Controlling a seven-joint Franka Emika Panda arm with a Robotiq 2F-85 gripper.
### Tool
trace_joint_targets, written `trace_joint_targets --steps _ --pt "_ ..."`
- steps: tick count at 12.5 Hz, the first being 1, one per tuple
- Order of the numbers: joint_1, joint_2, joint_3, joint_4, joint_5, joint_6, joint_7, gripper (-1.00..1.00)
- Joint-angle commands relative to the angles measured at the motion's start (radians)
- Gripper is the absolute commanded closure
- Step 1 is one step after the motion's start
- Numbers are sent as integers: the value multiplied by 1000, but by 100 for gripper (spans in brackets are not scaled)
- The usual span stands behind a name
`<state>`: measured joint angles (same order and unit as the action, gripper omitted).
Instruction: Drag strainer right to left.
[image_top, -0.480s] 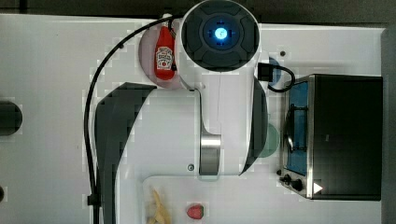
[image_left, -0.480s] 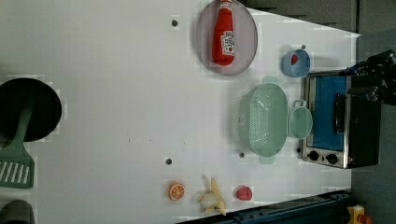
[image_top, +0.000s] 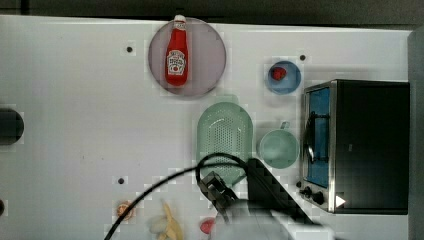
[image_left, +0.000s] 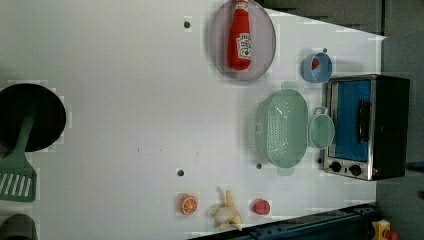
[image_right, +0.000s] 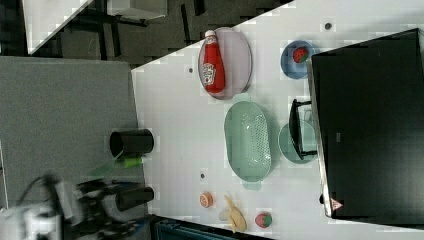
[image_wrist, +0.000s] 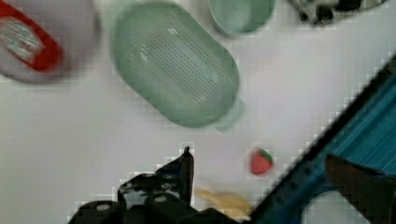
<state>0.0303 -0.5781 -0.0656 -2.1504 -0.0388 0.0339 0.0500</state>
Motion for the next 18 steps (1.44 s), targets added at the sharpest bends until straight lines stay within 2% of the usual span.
trace_joint_targets --steps 1,5,9,18 --pt "-10 104 -6 5 -5 63 10 -100" --pt "-9 264 -4 -36 -4 205 66 -100" --pt "-9 461 3 -66 -4 359 266 -100" --pt "-4 793 34 -232 -4 906 663 -100"
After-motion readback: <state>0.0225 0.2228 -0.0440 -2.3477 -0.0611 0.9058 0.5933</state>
